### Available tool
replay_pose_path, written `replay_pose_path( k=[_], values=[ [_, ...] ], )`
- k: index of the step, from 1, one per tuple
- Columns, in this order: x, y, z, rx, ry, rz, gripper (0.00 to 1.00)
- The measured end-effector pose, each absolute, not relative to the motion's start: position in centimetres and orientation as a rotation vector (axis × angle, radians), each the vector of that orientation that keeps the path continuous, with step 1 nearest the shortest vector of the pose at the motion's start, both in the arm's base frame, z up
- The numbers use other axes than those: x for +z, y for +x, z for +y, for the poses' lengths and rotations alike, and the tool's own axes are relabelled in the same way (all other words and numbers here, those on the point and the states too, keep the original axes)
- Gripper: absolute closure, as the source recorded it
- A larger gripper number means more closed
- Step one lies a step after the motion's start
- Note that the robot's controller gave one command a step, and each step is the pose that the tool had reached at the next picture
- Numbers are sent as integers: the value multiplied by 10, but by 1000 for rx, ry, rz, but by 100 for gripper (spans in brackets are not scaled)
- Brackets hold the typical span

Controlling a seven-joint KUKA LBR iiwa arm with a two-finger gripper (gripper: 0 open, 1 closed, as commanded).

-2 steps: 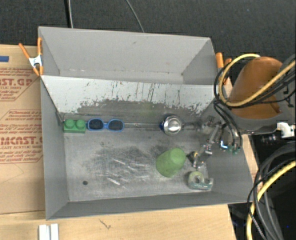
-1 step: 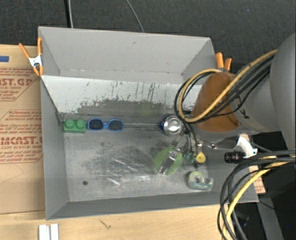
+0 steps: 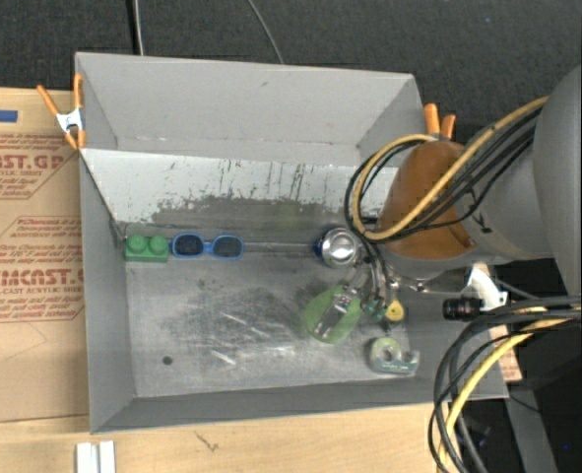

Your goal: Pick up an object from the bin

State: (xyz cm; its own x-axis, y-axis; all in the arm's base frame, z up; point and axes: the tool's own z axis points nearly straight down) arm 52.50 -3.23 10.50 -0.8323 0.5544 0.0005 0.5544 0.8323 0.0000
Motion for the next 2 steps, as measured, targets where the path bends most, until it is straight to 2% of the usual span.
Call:
replay_pose_path(
  k=[1,2],
  values=[
    [169,523,-31,0,-627,-3083,100],
    [253,522,-30,-2,-580,-3097,100]
  ],
)
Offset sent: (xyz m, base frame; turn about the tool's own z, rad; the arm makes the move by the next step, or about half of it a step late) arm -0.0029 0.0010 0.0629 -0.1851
